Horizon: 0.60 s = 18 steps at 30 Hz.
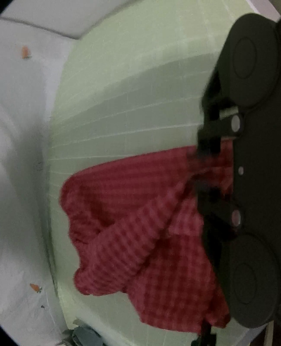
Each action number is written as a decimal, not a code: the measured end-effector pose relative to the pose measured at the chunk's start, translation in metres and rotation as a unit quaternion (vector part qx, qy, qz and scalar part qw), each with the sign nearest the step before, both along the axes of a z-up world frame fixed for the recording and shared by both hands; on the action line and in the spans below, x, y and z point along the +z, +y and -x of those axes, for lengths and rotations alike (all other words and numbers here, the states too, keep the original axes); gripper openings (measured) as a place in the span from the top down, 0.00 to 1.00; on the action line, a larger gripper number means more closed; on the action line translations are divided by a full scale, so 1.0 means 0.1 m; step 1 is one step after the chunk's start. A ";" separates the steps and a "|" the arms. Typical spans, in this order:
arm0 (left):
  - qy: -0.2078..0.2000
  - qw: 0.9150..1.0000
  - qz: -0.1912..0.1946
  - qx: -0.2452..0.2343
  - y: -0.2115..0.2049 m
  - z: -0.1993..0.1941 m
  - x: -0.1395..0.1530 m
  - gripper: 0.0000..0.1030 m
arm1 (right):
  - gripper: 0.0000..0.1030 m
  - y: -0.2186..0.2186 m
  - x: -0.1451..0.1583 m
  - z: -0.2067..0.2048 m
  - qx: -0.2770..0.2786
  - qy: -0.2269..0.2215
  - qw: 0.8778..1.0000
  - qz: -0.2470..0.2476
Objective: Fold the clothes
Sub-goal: 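Grasp the shirt edge with the right gripper and fold it lengthwise again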
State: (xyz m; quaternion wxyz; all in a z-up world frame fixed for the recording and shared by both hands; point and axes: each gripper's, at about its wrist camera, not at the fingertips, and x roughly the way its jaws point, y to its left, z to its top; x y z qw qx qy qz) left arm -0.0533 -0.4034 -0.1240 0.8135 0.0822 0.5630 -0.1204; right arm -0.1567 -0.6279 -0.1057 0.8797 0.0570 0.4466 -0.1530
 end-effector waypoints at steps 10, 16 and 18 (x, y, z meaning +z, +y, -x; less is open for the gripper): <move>-0.030 0.997 0.019 0.073 0.23 -0.46 0.15 0.22 | 0.25 0.55 0.27 -0.85 0.149 -0.071 0.986 0.030; -0.025 0.997 0.027 0.074 0.25 -0.88 0.08 0.22 | 0.34 0.90 0.29 -1.47 0.200 -0.074 0.977 0.008; -0.025 0.997 0.025 0.066 0.25 -1.02 0.06 0.22 | 0.41 0.97 0.22 -1.66 0.206 -0.066 0.976 -0.005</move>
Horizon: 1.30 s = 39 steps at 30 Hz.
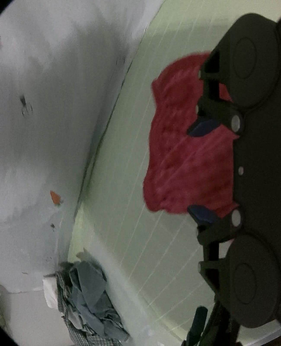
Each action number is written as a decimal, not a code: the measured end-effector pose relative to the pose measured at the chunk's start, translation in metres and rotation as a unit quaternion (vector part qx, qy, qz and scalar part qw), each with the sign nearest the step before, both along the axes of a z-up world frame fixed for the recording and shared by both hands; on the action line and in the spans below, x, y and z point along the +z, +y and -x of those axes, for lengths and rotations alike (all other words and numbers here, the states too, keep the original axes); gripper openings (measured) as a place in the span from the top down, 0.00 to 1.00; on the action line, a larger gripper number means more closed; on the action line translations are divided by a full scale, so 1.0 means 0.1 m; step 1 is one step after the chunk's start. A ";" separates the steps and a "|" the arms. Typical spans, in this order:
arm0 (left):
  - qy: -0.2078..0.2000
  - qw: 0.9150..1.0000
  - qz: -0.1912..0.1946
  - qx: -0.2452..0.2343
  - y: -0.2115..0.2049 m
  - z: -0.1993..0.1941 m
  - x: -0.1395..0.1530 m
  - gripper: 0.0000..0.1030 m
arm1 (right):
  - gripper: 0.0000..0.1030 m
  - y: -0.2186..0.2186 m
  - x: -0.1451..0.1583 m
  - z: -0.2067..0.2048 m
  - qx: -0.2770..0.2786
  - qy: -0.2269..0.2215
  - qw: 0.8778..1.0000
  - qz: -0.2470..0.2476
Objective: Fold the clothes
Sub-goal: 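Grasp the shirt edge with the right gripper and fold it lengthwise again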
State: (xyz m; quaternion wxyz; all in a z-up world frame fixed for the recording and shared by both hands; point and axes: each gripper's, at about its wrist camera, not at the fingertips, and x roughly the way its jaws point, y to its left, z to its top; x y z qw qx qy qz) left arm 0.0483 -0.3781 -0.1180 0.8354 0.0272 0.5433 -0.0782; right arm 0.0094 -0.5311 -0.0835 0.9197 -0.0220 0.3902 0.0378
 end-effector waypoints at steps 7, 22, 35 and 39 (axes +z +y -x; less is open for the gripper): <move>0.021 1.000 0.011 0.008 0.03 -0.40 -0.15 0.22 | 0.98 -0.14 -0.15 -0.36 -0.005 0.011 0.999 -0.050; 0.016 1.000 0.009 -0.021 -0.36 -0.40 -0.12 0.22 | 0.54 -2.05 0.12 -0.08 -0.211 -0.043 0.973 -0.082; 0.029 0.994 0.033 -0.096 -0.66 0.12 0.02 0.22 | 0.55 -1.54 -0.40 1.46 -0.250 0.082 0.954 -0.141; 0.036 0.993 0.025 -0.114 -0.73 0.40 0.01 0.22 | 0.55 -1.45 -0.41 1.67 -0.236 0.101 0.960 -0.109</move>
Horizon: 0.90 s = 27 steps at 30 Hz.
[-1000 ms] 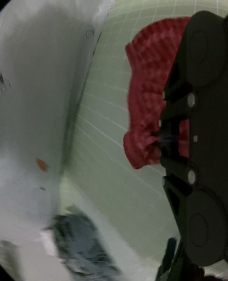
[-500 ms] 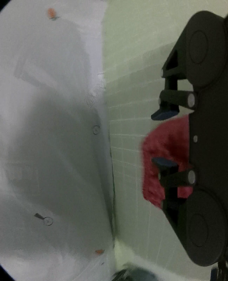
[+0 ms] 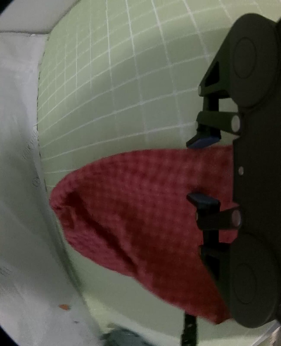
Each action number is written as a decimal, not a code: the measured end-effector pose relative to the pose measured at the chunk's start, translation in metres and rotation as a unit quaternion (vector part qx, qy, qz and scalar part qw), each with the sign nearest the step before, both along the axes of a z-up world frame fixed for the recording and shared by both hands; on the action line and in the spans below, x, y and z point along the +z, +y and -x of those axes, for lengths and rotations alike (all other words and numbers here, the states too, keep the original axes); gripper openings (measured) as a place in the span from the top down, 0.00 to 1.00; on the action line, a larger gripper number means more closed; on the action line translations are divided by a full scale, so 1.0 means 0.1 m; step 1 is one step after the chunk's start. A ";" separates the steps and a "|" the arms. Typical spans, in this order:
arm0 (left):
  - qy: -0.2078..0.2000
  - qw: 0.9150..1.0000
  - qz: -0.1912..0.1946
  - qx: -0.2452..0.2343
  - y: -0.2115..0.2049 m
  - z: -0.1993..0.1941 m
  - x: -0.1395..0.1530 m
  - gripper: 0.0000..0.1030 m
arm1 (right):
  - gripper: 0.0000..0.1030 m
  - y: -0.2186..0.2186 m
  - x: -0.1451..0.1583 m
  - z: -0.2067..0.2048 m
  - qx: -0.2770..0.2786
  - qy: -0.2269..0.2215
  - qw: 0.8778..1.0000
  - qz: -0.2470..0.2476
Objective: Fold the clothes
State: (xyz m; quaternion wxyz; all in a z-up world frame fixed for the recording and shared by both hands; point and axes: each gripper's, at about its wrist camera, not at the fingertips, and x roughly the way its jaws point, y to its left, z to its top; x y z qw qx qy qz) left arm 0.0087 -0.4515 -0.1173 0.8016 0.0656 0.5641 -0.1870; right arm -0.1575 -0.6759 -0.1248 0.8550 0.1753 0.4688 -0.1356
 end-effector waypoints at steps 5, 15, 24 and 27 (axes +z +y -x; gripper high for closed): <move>-0.007 1.000 -0.017 -0.012 -0.05 0.33 -0.01 0.22 | 0.86 0.03 -0.03 0.26 0.030 0.023 0.998 0.048; -0.059 0.998 -0.021 -0.009 -0.03 0.88 0.19 0.21 | 0.63 0.10 0.14 0.64 0.042 -0.035 0.996 0.077; -0.098 0.993 -0.030 -0.065 -0.33 1.04 0.20 0.23 | 0.50 0.39 0.16 0.68 0.119 -0.033 0.985 0.122; -0.097 0.990 -0.049 -0.089 -0.47 1.02 0.12 0.28 | 0.50 0.42 0.04 0.61 0.129 -0.016 0.984 0.125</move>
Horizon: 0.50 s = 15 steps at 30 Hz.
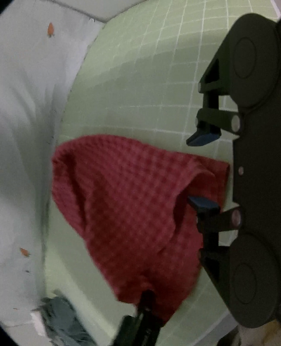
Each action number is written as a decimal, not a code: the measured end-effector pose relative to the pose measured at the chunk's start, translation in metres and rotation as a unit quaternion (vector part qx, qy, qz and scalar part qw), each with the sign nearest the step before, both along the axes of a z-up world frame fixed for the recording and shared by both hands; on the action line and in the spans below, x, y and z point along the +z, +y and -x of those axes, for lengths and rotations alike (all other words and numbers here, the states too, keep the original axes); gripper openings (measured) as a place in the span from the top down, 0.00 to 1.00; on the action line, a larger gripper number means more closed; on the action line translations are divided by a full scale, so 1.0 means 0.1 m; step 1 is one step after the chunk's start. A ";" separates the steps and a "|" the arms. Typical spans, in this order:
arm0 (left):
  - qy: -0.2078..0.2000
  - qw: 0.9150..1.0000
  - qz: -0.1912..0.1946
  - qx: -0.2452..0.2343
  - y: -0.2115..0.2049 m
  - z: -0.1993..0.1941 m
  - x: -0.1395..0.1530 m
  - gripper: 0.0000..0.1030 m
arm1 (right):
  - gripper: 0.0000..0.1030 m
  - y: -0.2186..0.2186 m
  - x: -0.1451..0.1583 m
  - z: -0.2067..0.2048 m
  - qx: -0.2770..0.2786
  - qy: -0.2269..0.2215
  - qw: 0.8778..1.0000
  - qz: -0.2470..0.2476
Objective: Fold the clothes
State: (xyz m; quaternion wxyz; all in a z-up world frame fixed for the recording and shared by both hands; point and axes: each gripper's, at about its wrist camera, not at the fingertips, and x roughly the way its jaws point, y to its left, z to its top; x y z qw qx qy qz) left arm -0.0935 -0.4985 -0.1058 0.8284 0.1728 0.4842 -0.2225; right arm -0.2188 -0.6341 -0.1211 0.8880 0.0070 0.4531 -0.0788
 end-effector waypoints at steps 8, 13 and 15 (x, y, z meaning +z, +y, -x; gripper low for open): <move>0.000 0.998 -0.052 -0.022 -0.16 -0.12 -0.17 0.89 | 0.97 0.00 -0.06 -0.12 0.006 -0.002 1.000 0.000; -0.044 0.997 -0.055 0.029 0.04 -0.20 -0.04 0.95 | 0.99 -0.07 0.16 -0.04 -0.017 -0.063 0.998 0.021; -0.079 0.995 -0.048 0.046 0.13 -0.18 0.09 0.95 | 0.99 -0.10 0.27 0.02 -0.022 -0.089 0.996 0.015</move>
